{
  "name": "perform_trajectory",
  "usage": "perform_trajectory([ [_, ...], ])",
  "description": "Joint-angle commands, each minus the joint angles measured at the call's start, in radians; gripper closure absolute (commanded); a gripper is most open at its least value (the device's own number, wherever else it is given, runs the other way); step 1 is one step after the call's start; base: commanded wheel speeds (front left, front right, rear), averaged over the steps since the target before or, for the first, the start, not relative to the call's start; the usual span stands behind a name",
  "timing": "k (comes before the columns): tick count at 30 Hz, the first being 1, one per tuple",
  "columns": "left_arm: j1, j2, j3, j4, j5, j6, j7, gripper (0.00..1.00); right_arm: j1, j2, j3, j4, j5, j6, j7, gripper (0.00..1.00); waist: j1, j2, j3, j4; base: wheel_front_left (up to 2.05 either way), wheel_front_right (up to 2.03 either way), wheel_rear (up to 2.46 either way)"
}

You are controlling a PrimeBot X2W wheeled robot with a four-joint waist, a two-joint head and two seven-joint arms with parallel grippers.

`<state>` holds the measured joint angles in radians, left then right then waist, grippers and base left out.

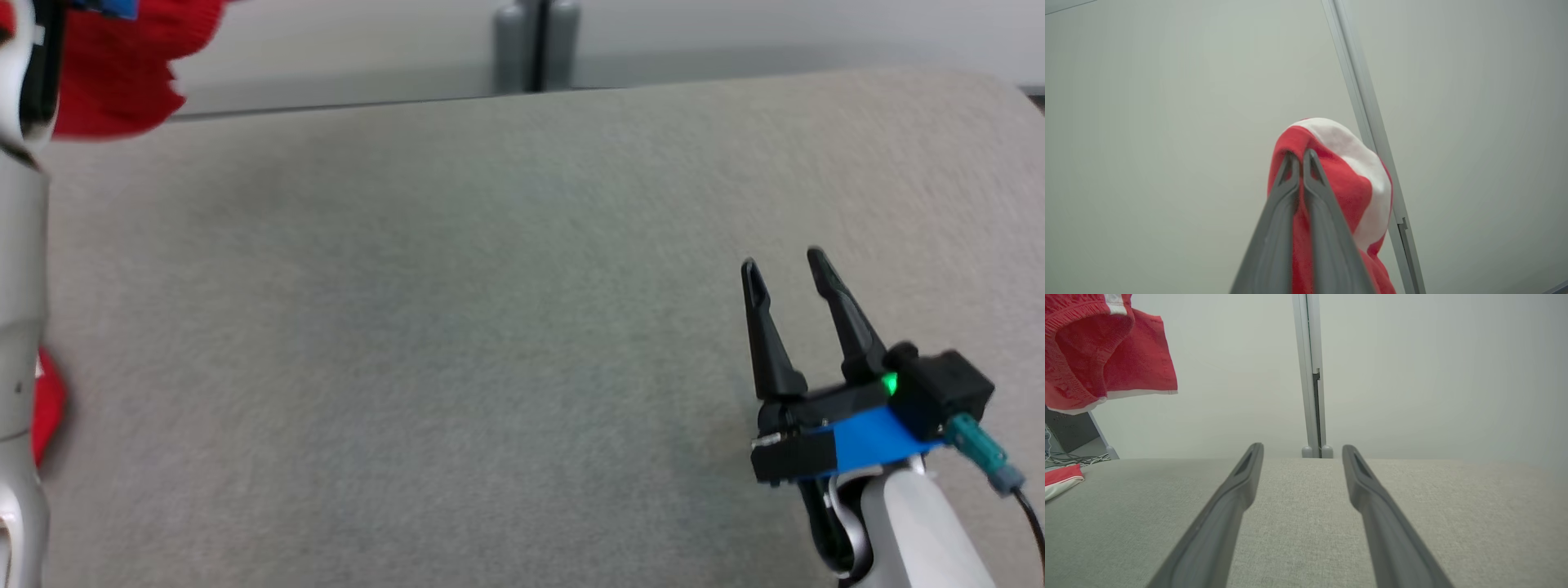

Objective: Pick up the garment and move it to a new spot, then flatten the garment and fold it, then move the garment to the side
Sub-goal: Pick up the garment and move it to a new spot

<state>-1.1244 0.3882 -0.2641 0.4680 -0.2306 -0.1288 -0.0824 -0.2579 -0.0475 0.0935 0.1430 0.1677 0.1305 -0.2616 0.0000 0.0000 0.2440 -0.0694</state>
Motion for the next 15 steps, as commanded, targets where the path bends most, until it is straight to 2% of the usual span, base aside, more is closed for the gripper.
perform_trajectory([
  [1,-0.024,-0.013,-0.012,-0.05,-0.013,0.0,0.02,1.0,-0.003,-0.004,0.006,-0.006,0.015,0.0,-0.005,0.0,0.0,0.0,-0.014,-0.053,0.0,0.0,0.0],
  [8,-0.057,-0.062,-0.091,-0.193,-0.055,-0.001,0.108,1.0,0.004,-0.005,-0.004,-0.014,0.058,0.0,-0.005,0.0,0.0,0.0,0.006,-0.172,0.0,0.0,0.0],
  [15,0.038,-0.107,-0.174,-0.19,-0.093,-0.001,0.116,1.0,0.01,-0.004,-0.028,-0.016,0.072,0.0,-0.005,0.0,0.0,0.0,0.018,-0.197,0.0,0.0,0.0],
])
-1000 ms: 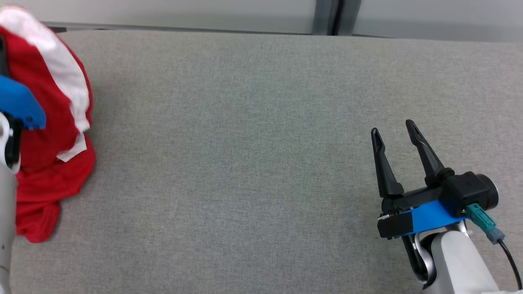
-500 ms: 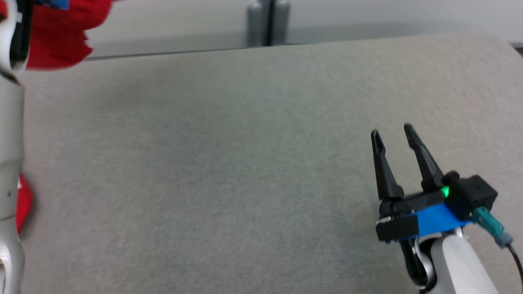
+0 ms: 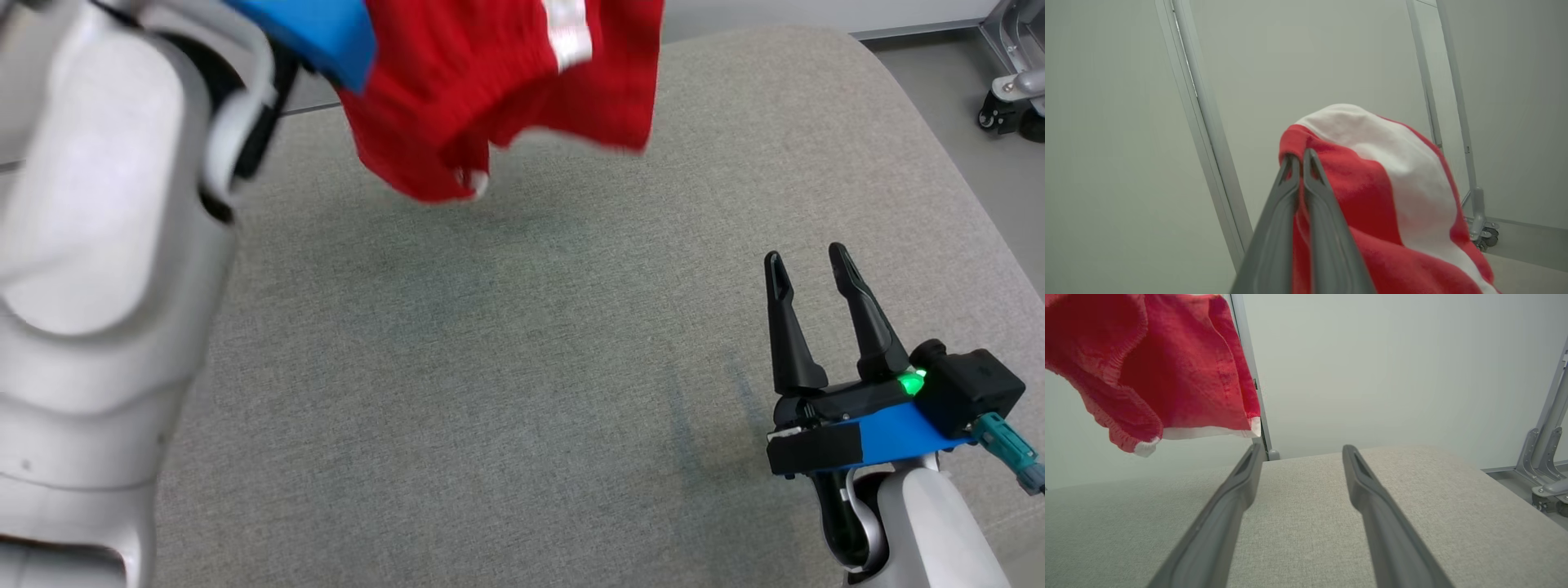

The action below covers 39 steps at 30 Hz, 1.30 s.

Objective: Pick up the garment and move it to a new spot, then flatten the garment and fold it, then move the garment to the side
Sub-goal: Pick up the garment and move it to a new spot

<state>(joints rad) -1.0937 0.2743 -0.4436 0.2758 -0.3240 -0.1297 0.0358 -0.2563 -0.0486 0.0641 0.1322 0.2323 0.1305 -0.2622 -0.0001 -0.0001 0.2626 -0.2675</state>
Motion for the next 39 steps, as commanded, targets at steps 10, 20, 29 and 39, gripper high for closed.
perform_trajectory([
  [10,0.328,-0.071,-0.103,0.134,-0.038,0.017,-0.081,1.0,-0.007,-0.004,-0.016,-0.011,-0.008,0.0,-0.004,0.0,0.0001,0.0001,0.022,0.03,0.0,0.0,0.0],
  [20,0.518,-0.155,-0.239,0.318,-0.034,0.008,-0.165,0.59,0.0,-0.004,-0.016,0.001,-0.021,0.0,-0.004,0.0,0.0001,0.0001,0.015,0.055,0.0,0.0,0.0],
  [29,0.456,-0.154,-0.193,0.298,-0.029,0.037,-0.289,0.0,0.03,-0.004,-0.02,0.015,-0.036,0.0,-0.004,0.0,0.0001,0.0001,-0.038,0.092,0.0,0.0,0.0],
  [39,0.574,-0.036,0.052,0.115,-0.023,0.139,-0.302,0.0,0.059,-0.004,-0.038,0.026,-0.061,0.0,-0.004,0.0,0.0001,0.0001,-0.086,0.171,0.0,0.0,0.0],
])
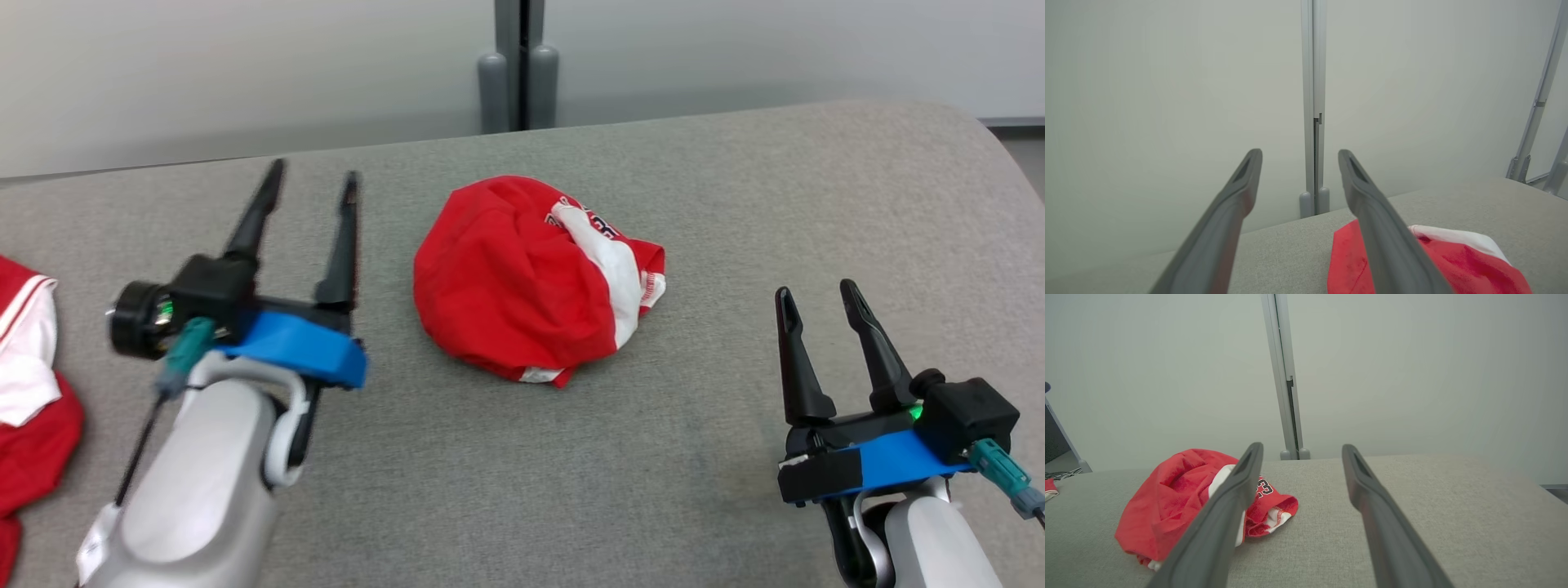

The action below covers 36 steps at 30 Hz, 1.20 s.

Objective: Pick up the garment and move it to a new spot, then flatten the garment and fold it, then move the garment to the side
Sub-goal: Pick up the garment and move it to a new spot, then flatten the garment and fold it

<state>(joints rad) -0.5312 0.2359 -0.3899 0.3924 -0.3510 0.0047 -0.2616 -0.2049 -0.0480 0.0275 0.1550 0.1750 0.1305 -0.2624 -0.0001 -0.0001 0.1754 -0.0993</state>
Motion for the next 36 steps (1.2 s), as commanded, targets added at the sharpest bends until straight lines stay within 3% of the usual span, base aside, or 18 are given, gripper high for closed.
perform_trajectory([
  [1,0.03,0.012,0.028,-0.025,0.011,0.012,-0.005,0.0,0.008,-0.004,-0.003,0.004,-0.005,0.0,-0.004,0.0,0.0001,0.0001,-0.002,0.012,0.0,0.0,0.0],
  [10,0.242,0.041,0.222,-0.146,0.072,0.051,-0.005,0.0,0.032,-0.005,-0.019,0.018,-0.027,0.0,-0.004,0.0,0.0001,0.0001,-0.038,0.079,0.0,0.0,0.0],
  [24,0.465,-0.041,0.351,-0.14,0.118,-0.014,-0.005,0.0,0.077,-0.005,-0.035,0.064,-0.047,0.0,-0.004,0.0,0.0001,0.0001,-0.108,0.117,0.0,0.0,0.0],
  [36,0.512,-0.099,0.397,-0.142,0.18,-0.056,-0.005,0.0,0.118,-0.004,-0.037,0.094,-0.055,0.0,-0.004,0.0,0.0001,0.0001,-0.134,0.122,0.0,0.0,0.0],
])
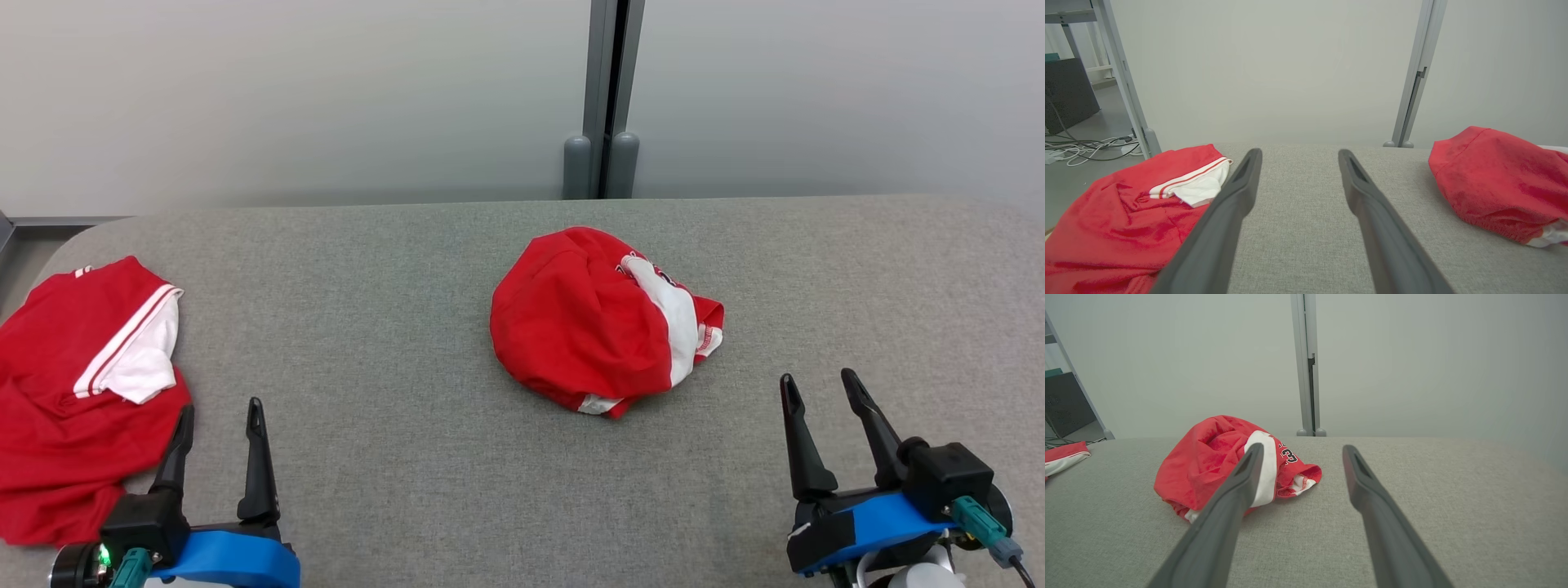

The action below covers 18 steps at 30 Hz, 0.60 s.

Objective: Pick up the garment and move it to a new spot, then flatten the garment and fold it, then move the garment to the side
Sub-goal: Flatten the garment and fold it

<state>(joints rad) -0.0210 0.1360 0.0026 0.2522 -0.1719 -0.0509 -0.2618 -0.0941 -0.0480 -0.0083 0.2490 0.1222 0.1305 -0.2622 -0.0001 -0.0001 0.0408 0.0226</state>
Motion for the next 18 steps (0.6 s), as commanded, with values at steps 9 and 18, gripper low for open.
perform_trajectory([
  [9,0.014,-0.028,0.04,0.009,0.026,-0.02,-0.005,0.0,0.017,-0.004,-0.003,0.019,-0.006,0.0,-0.004,0.0,0.0001,0.0001,-0.006,0.004,0.0,0.0,0.0],
  [18,0.013,-0.042,0.067,0.01,0.049,-0.038,-0.005,0.0,0.007,-0.004,0.003,0.03,-0.004,0.0,-0.004,0.0,0.0001,0.0001,-0.01,0.002,0.0,0.0,0.0],
])
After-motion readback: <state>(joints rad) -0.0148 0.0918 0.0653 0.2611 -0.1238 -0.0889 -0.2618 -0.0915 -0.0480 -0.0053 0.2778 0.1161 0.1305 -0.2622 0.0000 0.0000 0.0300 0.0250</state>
